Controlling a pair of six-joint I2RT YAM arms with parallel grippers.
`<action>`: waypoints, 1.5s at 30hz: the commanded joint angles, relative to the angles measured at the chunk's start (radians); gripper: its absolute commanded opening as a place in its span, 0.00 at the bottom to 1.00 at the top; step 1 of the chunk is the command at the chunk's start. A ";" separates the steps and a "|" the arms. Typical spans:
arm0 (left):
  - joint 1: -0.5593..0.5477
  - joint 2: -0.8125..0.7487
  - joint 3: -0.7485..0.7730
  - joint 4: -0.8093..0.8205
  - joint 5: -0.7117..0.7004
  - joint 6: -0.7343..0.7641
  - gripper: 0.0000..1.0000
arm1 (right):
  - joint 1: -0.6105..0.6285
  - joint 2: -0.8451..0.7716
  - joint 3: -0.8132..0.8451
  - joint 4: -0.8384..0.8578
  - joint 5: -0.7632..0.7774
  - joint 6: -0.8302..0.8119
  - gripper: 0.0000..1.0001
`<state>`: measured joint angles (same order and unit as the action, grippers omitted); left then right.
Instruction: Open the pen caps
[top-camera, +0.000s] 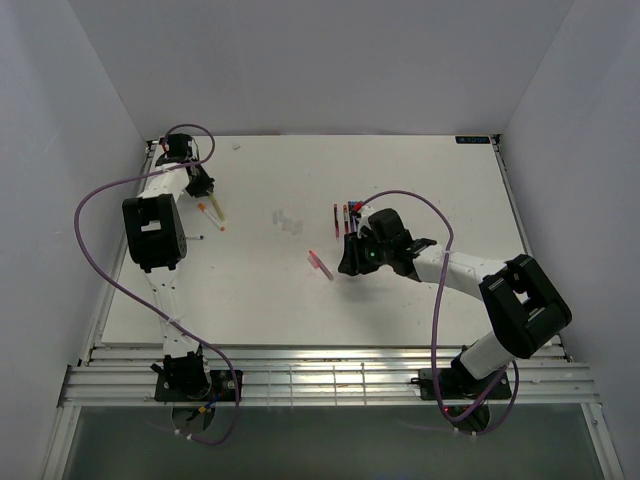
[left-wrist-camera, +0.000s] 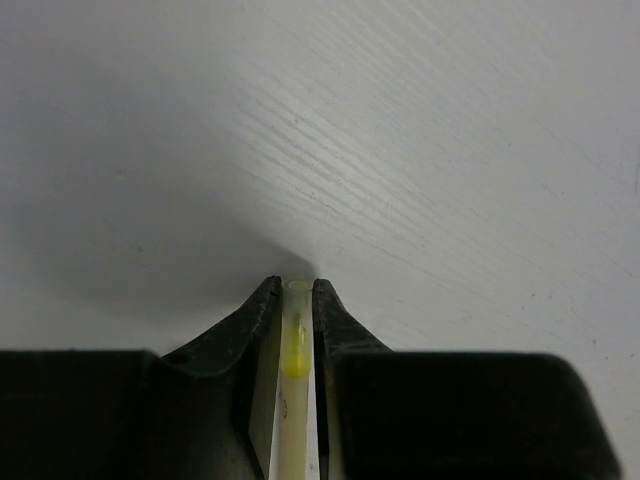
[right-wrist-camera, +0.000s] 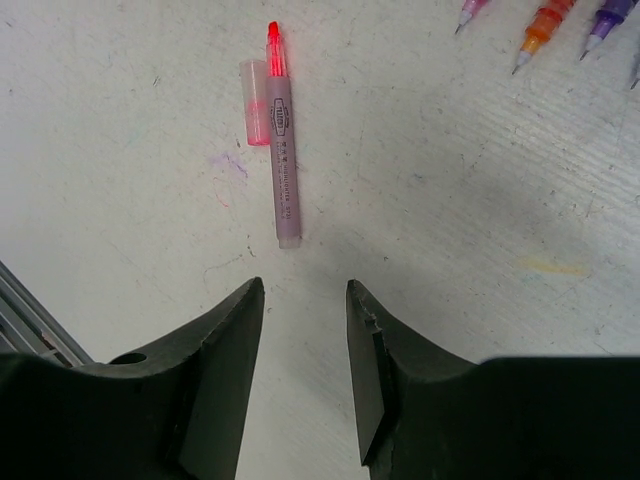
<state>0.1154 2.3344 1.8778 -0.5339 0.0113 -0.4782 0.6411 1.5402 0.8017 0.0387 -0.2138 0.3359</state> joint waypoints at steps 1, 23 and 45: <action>-0.003 -0.007 -0.028 -0.005 0.026 0.012 0.23 | -0.006 -0.002 -0.012 0.046 -0.018 0.002 0.45; -0.045 -0.214 -0.183 0.069 0.119 -0.034 0.00 | -0.009 -0.044 -0.006 0.043 -0.053 0.069 0.45; -0.378 -1.067 -0.879 0.341 0.197 -0.163 0.00 | 0.046 0.009 0.073 0.470 -0.352 0.394 0.57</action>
<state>-0.2234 1.3472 1.0637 -0.2413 0.2207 -0.6056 0.6609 1.5196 0.8200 0.3515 -0.5156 0.6479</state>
